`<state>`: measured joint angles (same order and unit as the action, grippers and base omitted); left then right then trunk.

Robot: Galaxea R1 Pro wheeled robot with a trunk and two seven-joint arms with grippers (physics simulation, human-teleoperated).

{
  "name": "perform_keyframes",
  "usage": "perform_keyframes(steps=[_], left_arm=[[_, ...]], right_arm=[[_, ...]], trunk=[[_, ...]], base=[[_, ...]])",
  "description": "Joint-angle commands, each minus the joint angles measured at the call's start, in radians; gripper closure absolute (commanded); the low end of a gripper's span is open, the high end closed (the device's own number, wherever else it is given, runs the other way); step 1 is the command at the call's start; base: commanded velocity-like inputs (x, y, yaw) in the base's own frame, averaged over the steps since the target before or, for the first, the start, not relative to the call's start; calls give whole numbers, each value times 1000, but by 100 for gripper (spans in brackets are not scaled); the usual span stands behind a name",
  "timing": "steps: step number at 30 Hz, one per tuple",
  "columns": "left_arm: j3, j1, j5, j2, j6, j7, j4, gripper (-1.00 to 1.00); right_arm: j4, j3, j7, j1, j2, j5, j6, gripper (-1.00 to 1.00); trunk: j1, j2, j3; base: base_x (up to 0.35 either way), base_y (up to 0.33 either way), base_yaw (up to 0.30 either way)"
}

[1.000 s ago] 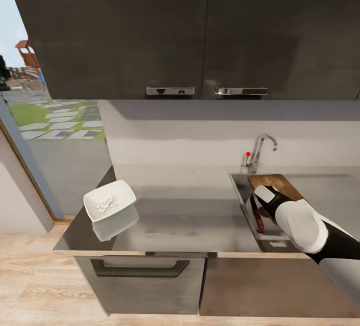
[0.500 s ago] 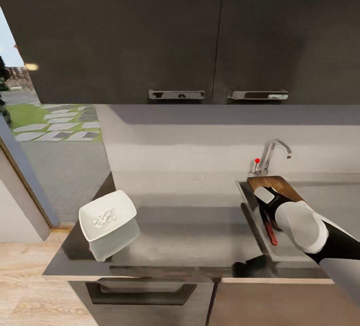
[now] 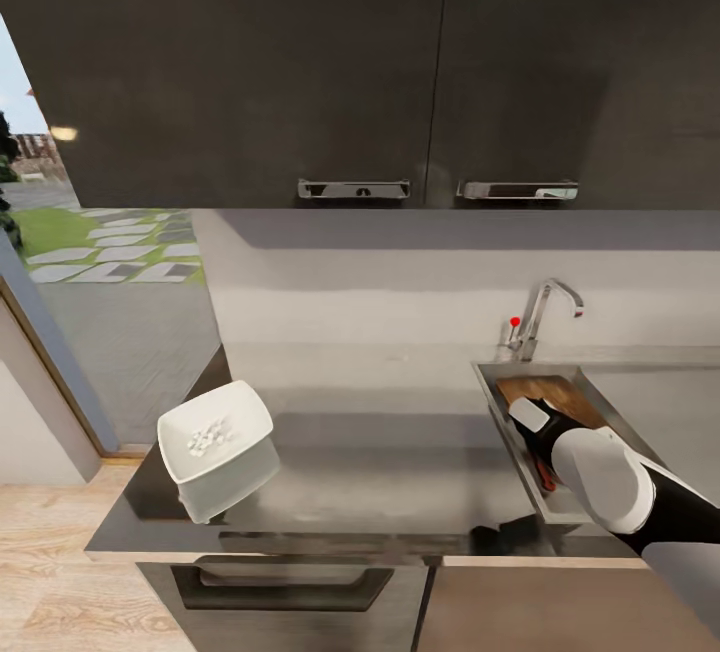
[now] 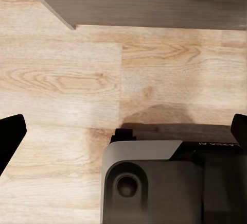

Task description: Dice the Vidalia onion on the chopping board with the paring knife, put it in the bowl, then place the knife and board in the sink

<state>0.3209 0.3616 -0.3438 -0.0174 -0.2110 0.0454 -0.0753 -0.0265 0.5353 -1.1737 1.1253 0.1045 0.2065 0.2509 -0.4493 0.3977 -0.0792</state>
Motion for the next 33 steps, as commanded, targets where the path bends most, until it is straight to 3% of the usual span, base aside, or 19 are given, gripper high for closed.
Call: perform_keyframes(steps=[1, 23, 24, 33], left_arm=[[8, 2, -6, -1, -7, 1, -4, -100], [7, 2, -6, -1, -7, 2, -4, -100], [7, 2, -6, -1, -7, 2, -4, -100], [7, 2, -6, -1, -7, 2, -4, -100]], right_arm=[[0, -9, -1, 1, 0, 10, 5, 100], [-3, -8, -1, -44, 1, 14, 7, 100], [-3, -8, -1, -44, 1, 14, 7, -100], [-10, -8, -3, -44, 0, 14, 16, -100]], trunk=[[-1, 2, -2], [-1, 2, -2], [-1, 2, -2], [-1, 2, -2]], base=[[0, 0, 0], [0, 0, 0], [0, 0, 0], [0, 0, 0]])
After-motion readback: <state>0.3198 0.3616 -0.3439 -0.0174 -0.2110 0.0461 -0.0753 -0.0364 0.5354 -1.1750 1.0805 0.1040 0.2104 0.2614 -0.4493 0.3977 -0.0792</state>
